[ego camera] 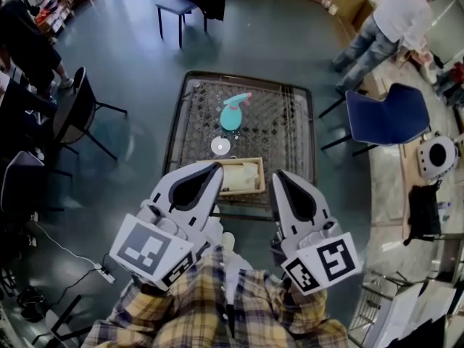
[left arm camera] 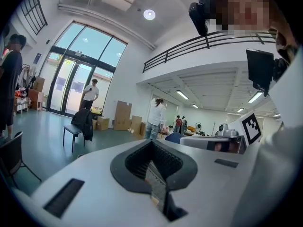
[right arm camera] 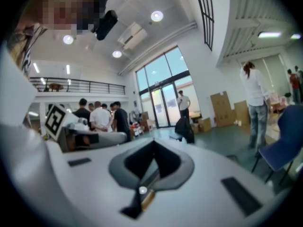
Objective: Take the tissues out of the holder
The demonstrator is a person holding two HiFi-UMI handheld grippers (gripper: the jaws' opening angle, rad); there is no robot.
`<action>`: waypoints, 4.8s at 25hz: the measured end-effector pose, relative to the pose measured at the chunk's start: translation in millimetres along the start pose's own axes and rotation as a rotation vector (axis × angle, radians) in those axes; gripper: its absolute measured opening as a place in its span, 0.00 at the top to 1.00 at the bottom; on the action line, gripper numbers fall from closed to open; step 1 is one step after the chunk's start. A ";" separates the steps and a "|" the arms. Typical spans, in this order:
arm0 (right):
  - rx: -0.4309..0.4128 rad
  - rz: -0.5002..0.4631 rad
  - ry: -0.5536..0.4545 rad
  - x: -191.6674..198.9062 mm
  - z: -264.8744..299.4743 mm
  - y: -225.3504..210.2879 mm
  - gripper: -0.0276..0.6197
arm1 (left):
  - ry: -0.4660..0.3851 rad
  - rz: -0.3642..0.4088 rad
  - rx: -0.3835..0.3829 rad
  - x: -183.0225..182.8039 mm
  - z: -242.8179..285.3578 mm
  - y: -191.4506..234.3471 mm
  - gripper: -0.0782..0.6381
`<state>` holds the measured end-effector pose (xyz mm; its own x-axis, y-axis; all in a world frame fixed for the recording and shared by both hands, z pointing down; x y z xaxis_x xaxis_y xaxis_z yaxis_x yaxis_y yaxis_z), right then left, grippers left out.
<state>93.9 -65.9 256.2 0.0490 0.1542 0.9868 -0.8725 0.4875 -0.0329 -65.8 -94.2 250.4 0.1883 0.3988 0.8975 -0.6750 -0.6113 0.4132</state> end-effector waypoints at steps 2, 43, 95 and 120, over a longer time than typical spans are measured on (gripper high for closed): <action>-0.004 -0.006 -0.004 -5.6 18.4 -2.8 0.94 | 0.005 0.008 0.005 -7.6 10.3 12.2 0.88; -0.099 0.051 0.164 29.8 115.0 -72.7 0.94 | 0.518 -0.394 -0.182 147.2 98.9 128.6 0.77; -0.082 0.179 0.216 71.1 99.0 -97.5 0.94 | 1.148 -0.131 -0.186 326.4 147.1 154.7 0.54; -0.073 0.180 0.222 71.4 98.1 -97.6 0.94 | 1.143 -0.065 -0.189 311.6 143.9 152.8 0.85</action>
<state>134.9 -186.7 345.4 0.0088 0.4241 0.9056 -0.8398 0.4948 -0.2236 -7.5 -161.8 615.4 -0.4622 0.8697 0.1734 -0.8019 -0.4933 0.3370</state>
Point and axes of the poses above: the fingertips, and each gripper's own axes: z forward along the fingers, y to its left, x out of its underside, the point moved 6 cm from there along -z, backward along the fingers, and after that the axes turned 11 degrees about -z, right-handed, at the moved point
